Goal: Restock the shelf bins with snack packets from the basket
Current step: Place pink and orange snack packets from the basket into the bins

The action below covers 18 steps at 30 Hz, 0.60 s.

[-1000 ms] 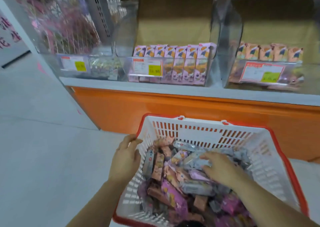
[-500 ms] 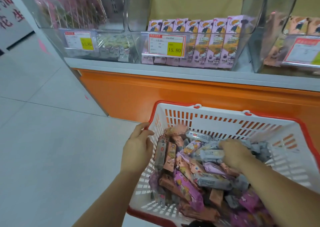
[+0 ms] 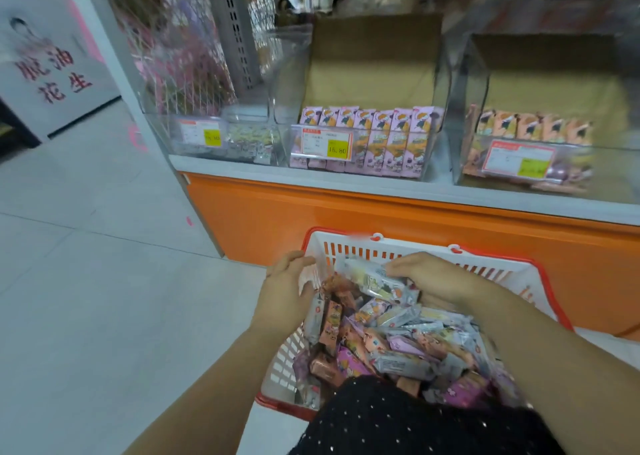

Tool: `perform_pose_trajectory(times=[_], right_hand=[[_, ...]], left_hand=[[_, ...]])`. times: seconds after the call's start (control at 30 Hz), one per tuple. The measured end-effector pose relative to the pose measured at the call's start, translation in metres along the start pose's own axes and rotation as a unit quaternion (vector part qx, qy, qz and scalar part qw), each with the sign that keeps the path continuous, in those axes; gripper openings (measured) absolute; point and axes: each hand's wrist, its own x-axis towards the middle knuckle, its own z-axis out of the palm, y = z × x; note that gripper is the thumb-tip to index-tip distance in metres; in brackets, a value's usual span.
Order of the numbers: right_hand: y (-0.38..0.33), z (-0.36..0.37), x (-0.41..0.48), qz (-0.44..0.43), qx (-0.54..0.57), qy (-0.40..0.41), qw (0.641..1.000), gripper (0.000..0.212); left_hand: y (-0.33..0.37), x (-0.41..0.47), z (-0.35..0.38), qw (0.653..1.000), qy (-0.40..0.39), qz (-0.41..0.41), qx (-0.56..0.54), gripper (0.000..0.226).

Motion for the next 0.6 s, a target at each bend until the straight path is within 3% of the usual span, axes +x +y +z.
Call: perform_pose_trajectory(times=[0.1,0.2,0.33,0.5,0.6], right_hand=[[-0.024,0.003,-0.034,0.002,0.155,-0.002,0.988,0.03],[-0.041,0.008,-0.058,0.016,0.27,-0.006,0.963,0.016],[-0.06,0.017,-0.085,-0.011,0.256,-0.002,0.967,0.013],[-0.087,0.015,-0.103,-0.062,0.225,0.01,0.972,0.024],[-0.116,0.013,-0.11,-0.123,0.292,0.026,0.948,0.027]], left_hand=[[0.036,-0.013,-0.035,0.992,0.011,0.034,-0.118,0.032],[0.057,-0.028,-0.06,0.971,-0.004,0.003,-0.24,0.032],[0.076,-0.05,-0.091,0.943,0.004,-0.005,-0.332,0.024],[0.087,-0.06,-0.121,0.948,-0.023,0.031,-0.317,0.018],[0.091,-0.058,-0.147,0.94,-0.003,0.036,-0.34,0.016]])
